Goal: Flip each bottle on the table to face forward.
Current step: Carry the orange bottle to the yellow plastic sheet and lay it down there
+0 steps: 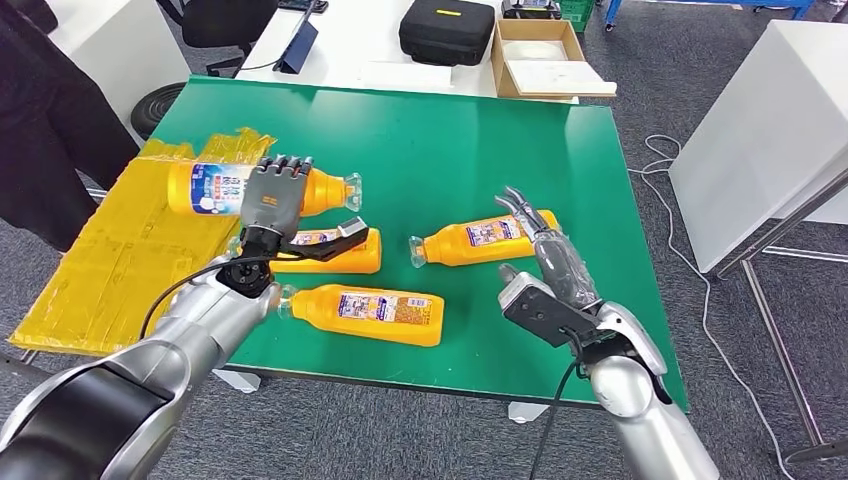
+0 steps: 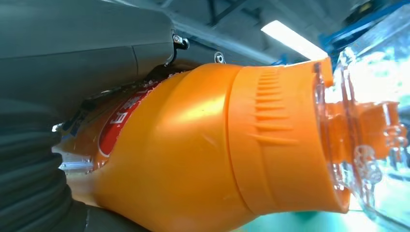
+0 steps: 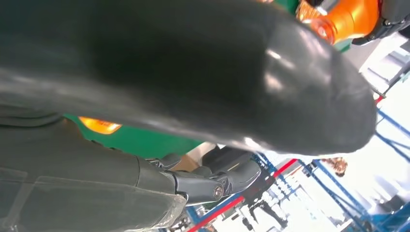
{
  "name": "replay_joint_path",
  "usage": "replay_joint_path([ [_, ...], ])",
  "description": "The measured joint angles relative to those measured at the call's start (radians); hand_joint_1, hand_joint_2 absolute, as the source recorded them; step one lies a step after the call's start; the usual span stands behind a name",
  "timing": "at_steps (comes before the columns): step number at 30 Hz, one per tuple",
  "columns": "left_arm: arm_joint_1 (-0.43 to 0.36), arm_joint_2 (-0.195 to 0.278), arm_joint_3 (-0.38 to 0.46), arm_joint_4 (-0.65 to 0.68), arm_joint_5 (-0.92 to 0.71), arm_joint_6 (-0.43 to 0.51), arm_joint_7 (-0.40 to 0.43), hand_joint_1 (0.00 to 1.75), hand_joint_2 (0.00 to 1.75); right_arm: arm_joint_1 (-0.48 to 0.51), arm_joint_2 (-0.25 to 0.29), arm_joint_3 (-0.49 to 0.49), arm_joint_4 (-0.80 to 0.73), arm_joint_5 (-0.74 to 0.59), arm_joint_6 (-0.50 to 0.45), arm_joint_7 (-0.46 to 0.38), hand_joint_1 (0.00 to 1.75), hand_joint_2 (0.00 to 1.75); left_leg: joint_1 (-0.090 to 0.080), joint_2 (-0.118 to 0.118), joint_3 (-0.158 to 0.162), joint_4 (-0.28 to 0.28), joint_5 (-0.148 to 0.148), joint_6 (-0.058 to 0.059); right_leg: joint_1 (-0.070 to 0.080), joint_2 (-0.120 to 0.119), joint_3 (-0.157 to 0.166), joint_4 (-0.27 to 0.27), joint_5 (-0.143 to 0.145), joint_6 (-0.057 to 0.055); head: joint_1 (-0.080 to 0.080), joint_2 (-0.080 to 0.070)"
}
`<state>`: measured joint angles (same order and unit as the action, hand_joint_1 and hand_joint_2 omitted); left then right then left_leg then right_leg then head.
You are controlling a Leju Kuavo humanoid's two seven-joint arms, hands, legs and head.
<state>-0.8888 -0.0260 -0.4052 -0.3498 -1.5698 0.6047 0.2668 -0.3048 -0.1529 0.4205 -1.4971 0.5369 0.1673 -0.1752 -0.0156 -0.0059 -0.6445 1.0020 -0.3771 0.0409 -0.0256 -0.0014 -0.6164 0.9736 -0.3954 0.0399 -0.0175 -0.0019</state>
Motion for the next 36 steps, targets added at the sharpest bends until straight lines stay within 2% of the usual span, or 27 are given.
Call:
replay_joint_path([
  [8,0.004,0.054,0.023,0.02,0.001,-0.014,0.062,1.75,1.75,-0.01,0.034,0.026,-0.012,0.029,0.027,0.015,0.0,0.0,0.001,0.0,0.0,0.0,0.0,0.0,0.0,0.0,0.0,0.0,0.0,0.0,0.0,0.0],
  [21,0.017,0.098,0.082,0.026,0.001,-0.014,0.077,1.75,1.75,-0.02,0.082,0.054,-0.014,0.075,0.046,0.025,0.0,0.0,0.0,-0.001,-0.001,0.0,0.0,0.0,0.0,0.0,0.0,0.0,0.0,0.0,0.0,0.0],
  [28,0.034,0.104,0.101,0.026,0.0,-0.011,0.08,1.75,1.75,-0.019,0.084,0.062,-0.014,0.085,0.049,0.025,0.0,0.0,0.0,-0.001,-0.001,0.0,0.0,0.0,0.0,0.0,0.0,0.0,0.0,0.0,0.0,0.0],
  [32,0.04,0.108,0.116,0.026,0.0,-0.005,0.079,1.73,1.75,-0.02,0.062,0.067,-0.008,0.042,0.057,-0.016,0.0,0.0,0.0,-0.001,-0.001,0.0,0.0,0.0,0.0,0.0,0.0,0.0,0.0,0.0,0.0,0.0],
  [33,0.043,0.111,0.123,0.026,0.0,-0.002,0.078,1.66,1.75,-0.02,0.052,0.069,-0.003,0.033,0.056,-0.03,0.0,0.0,0.0,-0.001,-0.001,0.0,0.0,0.0,0.0,0.0,0.0,0.0,0.0,0.0,0.0,0.0],
  [34,0.047,0.115,0.129,0.026,0.0,0.002,0.078,1.3,1.75,-0.02,0.043,0.07,0.002,0.026,0.055,-0.042,0.0,0.0,0.0,-0.001,-0.001,0.0,0.0,0.0,0.0,0.0,0.0,0.0,0.0,0.0,0.0,0.0],
  [36,0.055,0.121,0.141,0.027,0.0,0.009,0.077,0.47,1.75,-0.019,0.026,0.074,0.011,0.018,0.052,-0.059,0.0,0.0,0.0,-0.001,-0.001,0.0,0.0,0.0,0.0,0.0,0.0,0.0,0.0,0.0,0.0,0.0],
])
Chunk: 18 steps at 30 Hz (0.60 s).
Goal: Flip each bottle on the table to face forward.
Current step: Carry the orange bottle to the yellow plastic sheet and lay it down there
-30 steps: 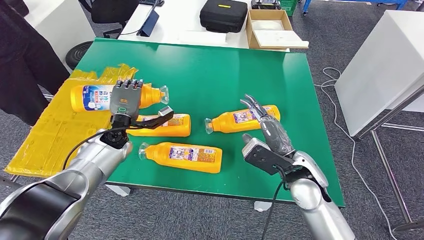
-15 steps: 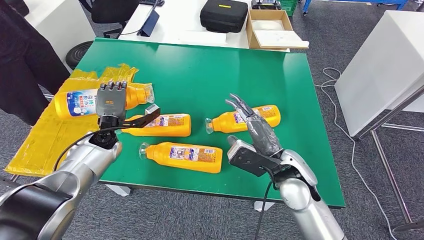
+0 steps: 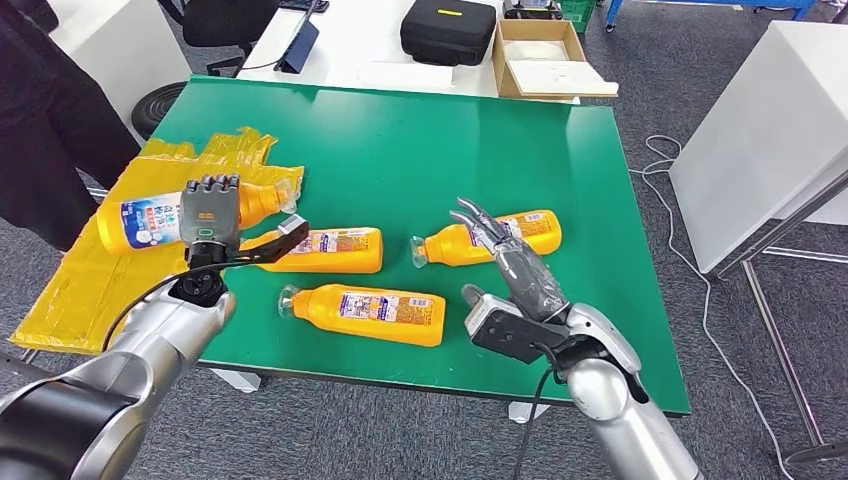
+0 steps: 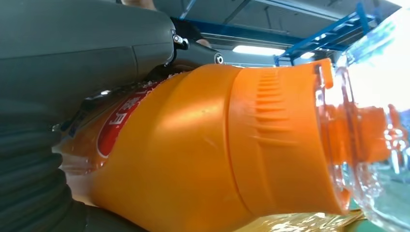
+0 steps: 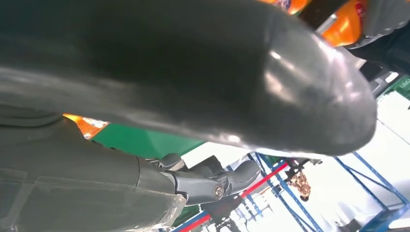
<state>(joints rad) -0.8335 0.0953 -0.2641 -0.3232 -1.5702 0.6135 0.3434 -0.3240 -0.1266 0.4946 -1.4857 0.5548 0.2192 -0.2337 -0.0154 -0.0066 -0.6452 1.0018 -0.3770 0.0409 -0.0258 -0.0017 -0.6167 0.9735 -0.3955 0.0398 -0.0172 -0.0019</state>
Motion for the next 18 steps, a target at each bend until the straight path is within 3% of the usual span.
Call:
replay_joint_path([
  [1,0.004,0.003,0.005,0.0,0.0,0.002,0.0,0.1,1.75,0.0,-0.008,0.002,0.004,-0.003,-0.002,-0.005,0.0,0.0,0.0,0.0,0.0,0.0,0.0,0.0,0.0,0.0,0.0,0.0,0.0,0.0,0.0,0.0],
  [2,0.007,0.005,0.008,0.0,0.0,0.004,-0.001,0.03,1.75,0.001,-0.015,0.004,0.007,-0.005,-0.004,-0.009,0.0,0.0,0.0,0.0,0.0,0.0,0.0,0.0,0.0,0.0,0.0,0.0,0.0,0.0,0.0,0.0],
  [8,0.026,0.014,0.011,0.001,0.0,0.003,0.012,0.0,1.75,0.012,-0.049,0.014,0.011,-0.019,-0.009,-0.017,0.0,0.0,0.0,0.0,0.0,0.0,0.0,0.0,0.0,0.0,0.0,0.0,0.0,0.0,0.0,0.0],
  [12,0.029,0.014,-0.004,0.001,0.0,0.001,0.028,0.0,0.0,0.013,-0.059,0.021,0.011,-0.029,-0.009,-0.012,0.0,0.0,0.0,0.0,0.0,0.0,0.0,0.0,0.0,0.0,0.0,0.0,0.0,0.0,0.0,0.0],
  [18,0.036,0.015,-0.052,0.002,-0.002,0.005,0.036,0.0,0.0,0.007,-0.081,0.035,0.011,-0.056,-0.009,-0.008,0.0,0.0,0.0,0.0,0.0,0.0,0.0,0.0,0.0,0.0,0.0,0.0,0.0,0.0,0.0,0.0],
])
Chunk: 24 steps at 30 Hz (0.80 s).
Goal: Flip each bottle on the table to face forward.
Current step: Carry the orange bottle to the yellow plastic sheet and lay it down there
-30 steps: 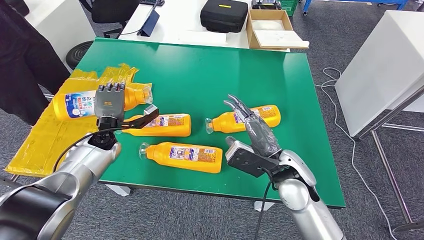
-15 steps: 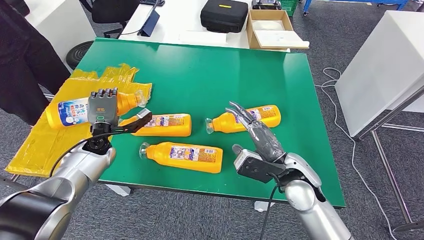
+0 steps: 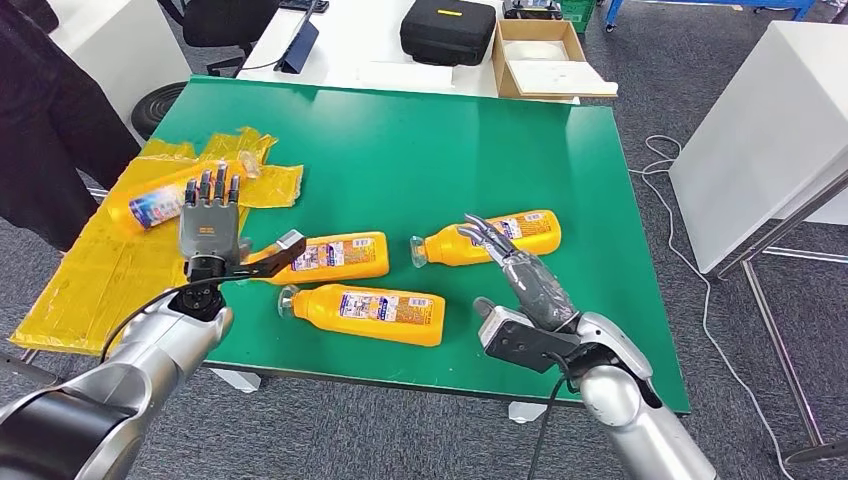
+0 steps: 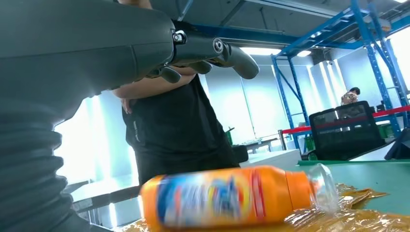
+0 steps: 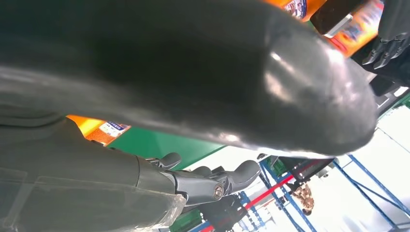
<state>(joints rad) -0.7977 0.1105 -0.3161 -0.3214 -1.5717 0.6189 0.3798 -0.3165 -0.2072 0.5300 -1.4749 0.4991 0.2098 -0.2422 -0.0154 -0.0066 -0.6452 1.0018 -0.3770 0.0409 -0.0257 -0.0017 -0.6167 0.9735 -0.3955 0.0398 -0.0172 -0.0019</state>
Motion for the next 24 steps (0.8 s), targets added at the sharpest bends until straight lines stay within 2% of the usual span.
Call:
replay_joint_path([
  [5,0.002,0.003,-0.03,-0.001,0.0,0.043,0.022,0.0,0.0,-0.005,-0.013,0.012,0.002,-0.019,0.0,-0.001,0.0,0.0,0.0,0.0,0.0,0.0,0.0,0.0,0.0,0.0,0.0,0.0,0.0,0.0,0.0,0.0],
  [7,0.012,0.004,-0.024,-0.023,0.009,0.067,0.007,0.0,0.0,-0.009,-0.017,0.018,0.005,-0.026,-0.001,-0.002,0.0,0.0,0.0,0.0,0.0,0.0,0.0,0.0,0.0,0.0,0.0,0.0,0.0,0.0,0.0,0.0],
  [9,0.04,0.001,0.019,-0.097,0.063,0.077,-0.084,0.0,0.0,-0.011,-0.02,0.024,0.008,-0.031,-0.005,-0.002,0.0,0.0,0.0,0.0,0.0,0.0,0.0,0.0,0.0,0.0,0.0,0.0,0.0,0.0,0.0,0.0],
  [11,0.074,-0.014,0.118,-0.2,0.142,0.079,-0.235,0.0,0.0,-0.012,-0.02,0.028,0.012,-0.033,-0.011,0.0,0.0,0.0,0.0,0.0,0.0,0.0,0.0,0.0,0.0,0.0,-0.001,0.0,0.0,0.0,0.0,0.0],
  [13,0.095,-0.033,0.226,-0.281,0.181,0.08,-0.327,0.0,0.0,-0.014,-0.02,0.032,0.015,-0.033,-0.014,0.002,0.0,0.0,0.0,0.001,0.0,0.0,0.0,0.0,0.0,0.0,-0.001,0.0,0.0,0.0,0.0,0.0],
  [16,0.111,-0.051,0.327,-0.358,0.19,0.079,-0.349,0.0,0.0,-0.015,-0.02,0.038,0.017,-0.033,-0.016,0.002,0.0,0.0,0.0,0.002,0.0,0.0,0.0,0.0,0.0,0.001,-0.001,0.0,0.0,0.0,0.0,0.0],
  [19,0.122,-0.06,0.38,-0.4,0.193,0.079,-0.354,0.0,0.0,-0.016,-0.02,0.042,0.019,-0.033,-0.016,0.003,0.0,0.0,0.0,0.001,0.0,0.0,0.0,0.0,0.0,0.0,-0.001,0.0,0.0,0.0,0.0,0.0],
  [21,0.127,-0.067,0.405,-0.418,0.226,0.079,-0.396,0.0,0.0,-0.017,-0.019,0.044,0.02,-0.033,-0.018,0.004,0.0,0.0,0.0,0.001,0.0,0.0,0.0,0.0,0.0,0.0,-0.001,0.0,0.0,0.0,0.0,0.0],
  [22,0.127,-0.073,0.425,-0.422,0.272,0.079,-0.458,0.0,0.0,-0.018,-0.019,0.045,0.02,-0.032,-0.02,0.006,0.0,0.0,0.0,0.001,0.0,0.0,0.0,0.0,0.0,0.0,-0.001,0.0,0.0,0.0,0.0,0.0],
  [24,0.117,-0.096,0.494,-0.425,0.423,0.079,-0.655,0.0,0.0,-0.019,-0.017,0.046,0.022,-0.03,-0.029,0.015,0.0,0.0,0.0,0.001,0.0,0.0,0.0,0.0,0.0,0.0,-0.001,0.0,0.0,0.0,0.0,0.0],
])
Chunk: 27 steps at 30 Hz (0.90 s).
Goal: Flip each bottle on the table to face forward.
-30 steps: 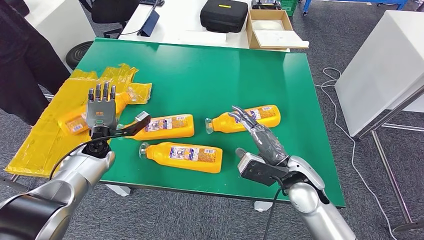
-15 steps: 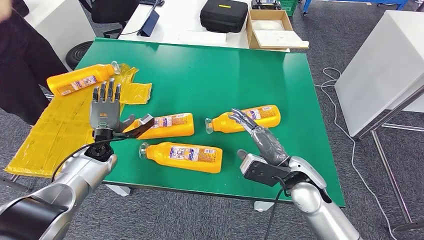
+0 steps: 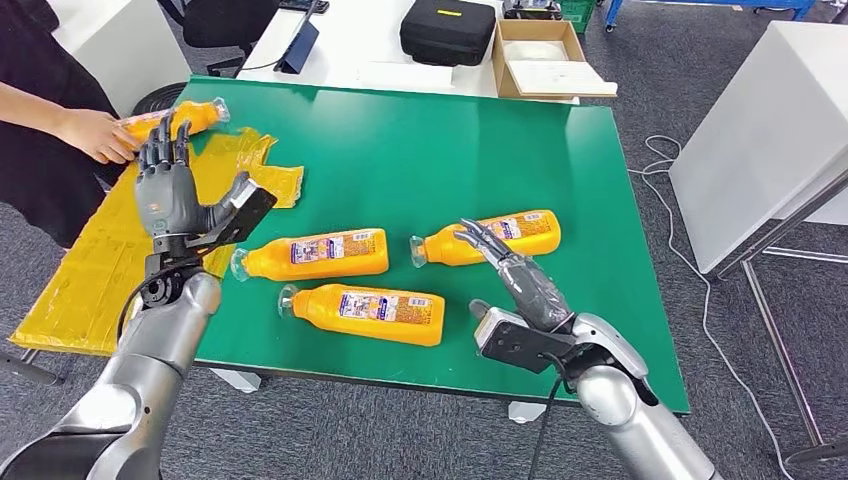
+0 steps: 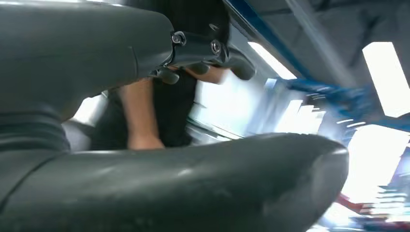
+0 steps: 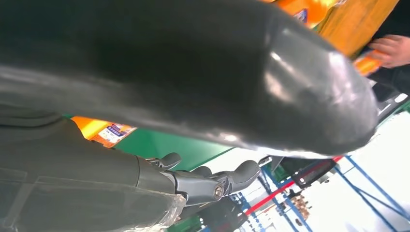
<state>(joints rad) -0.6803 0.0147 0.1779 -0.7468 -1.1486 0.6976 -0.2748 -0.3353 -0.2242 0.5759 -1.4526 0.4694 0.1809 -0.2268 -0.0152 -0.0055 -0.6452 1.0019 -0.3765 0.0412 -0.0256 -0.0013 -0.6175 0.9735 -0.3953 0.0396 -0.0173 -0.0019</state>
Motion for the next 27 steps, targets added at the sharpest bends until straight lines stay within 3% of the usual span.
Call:
replay_joint_path([
  [2,-0.019,-0.025,0.087,0.0,0.167,-0.008,-0.182,0.0,0.0,-0.001,0.003,0.0,0.002,0.003,-0.008,0.009,0.0,0.0,0.0,0.0,0.0,0.0,0.0,0.0,0.0,0.0,0.0,0.0,0.0,0.0,0.0,0.0],
  [4,-0.034,-0.041,0.151,-0.011,0.329,-0.038,-0.267,0.0,0.0,-0.001,0.005,0.0,0.004,0.004,-0.016,0.018,0.0,0.0,0.0,0.0,0.0,0.0,0.0,0.0,0.0,0.0,0.0,0.0,0.001,0.001,0.0,0.0],
  [8,-0.041,-0.044,0.223,-0.087,0.67,-0.116,-0.327,0.0,0.0,0.001,0.007,0.001,0.015,0.004,-0.04,0.035,0.0,0.0,0.0,0.001,0.0,0.0,0.0,0.0,0.0,0.001,0.0,0.0,0.001,0.001,0.0,0.0],
  [12,-0.062,0.006,0.241,-0.13,0.853,-0.16,-0.377,0.0,0.0,0.003,0.006,-0.001,0.036,0.0,-0.07,0.032,0.0,0.0,0.001,0.001,0.0,0.0,0.0,0.0,0.0,0.001,-0.001,0.0,0.001,0.001,0.0,0.0],
  [16,-0.105,0.056,0.235,-0.122,1.017,-0.274,-0.364,0.0,0.0,0.016,-0.004,-0.013,0.046,0.029,-0.094,0.043,0.0,1.75,0.001,0.0,0.0,0.0,0.001,0.0,0.0,0.0,-0.001,0.0,0.001,0.001,0.0,0.0],
  [20,-0.13,0.098,0.208,-0.113,1.212,-0.467,-0.279,0.0,0.0,0.061,-0.032,-0.034,0.032,0.109,-0.116,0.101,0.0,1.75,0.0,0.0,0.0,0.0,0.001,0.0,0.0,0.0,0.0,0.0,0.001,0.001,0.0,0.0],
  [24,-0.126,0.139,0.151,-0.123,1.315,-0.56,-0.232,0.0,1.75,0.099,-0.079,-0.076,0.005,0.242,-0.13,0.168,0.0,1.75,-0.001,0.0,-0.001,0.0,0.001,0.0,-0.001,0.0,-0.001,0.0,0.001,0.001,0.0,0.0],
  [27,-0.114,0.154,0.099,-0.147,1.331,-0.566,-0.236,0.0,1.75,0.086,-0.128,-0.123,0.013,0.334,-0.132,0.2,0.0,1.75,-0.002,-0.001,-0.001,0.0,0.001,0.0,-0.002,0.0,-0.001,0.0,0.001,0.001,0.0,0.0],
])
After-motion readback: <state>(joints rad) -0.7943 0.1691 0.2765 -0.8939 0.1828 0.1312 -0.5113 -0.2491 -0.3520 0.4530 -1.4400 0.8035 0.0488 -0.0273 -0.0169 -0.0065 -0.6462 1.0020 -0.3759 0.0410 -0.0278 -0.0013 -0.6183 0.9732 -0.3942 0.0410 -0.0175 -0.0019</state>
